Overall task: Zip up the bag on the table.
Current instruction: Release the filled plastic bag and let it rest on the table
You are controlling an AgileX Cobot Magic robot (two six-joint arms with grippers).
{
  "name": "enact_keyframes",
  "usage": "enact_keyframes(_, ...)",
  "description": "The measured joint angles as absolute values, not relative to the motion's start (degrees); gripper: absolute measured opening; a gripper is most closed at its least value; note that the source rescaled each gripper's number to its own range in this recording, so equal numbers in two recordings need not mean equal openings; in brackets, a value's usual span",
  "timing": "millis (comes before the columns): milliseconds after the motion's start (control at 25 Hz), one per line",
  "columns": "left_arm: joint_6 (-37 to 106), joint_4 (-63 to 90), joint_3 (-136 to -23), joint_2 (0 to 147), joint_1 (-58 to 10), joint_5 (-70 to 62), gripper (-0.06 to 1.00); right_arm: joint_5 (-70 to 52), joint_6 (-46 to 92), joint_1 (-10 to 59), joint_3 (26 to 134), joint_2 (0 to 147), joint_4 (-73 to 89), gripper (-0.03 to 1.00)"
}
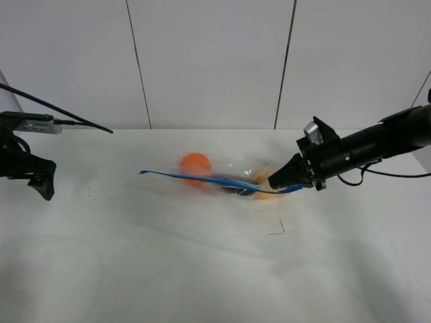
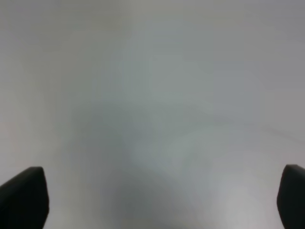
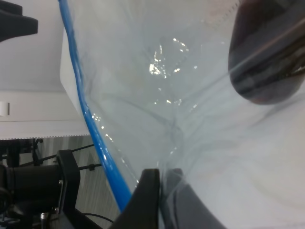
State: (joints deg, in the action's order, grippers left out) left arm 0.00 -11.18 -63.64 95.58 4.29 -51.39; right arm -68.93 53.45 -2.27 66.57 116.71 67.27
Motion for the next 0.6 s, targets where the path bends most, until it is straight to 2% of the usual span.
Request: enact_keyframes(600,0.0,-11.1,-63.6,78.9,4.3,-49.4,1.00,-68.9,54.0,-2.3,66.6,116.7,67.3,0.00)
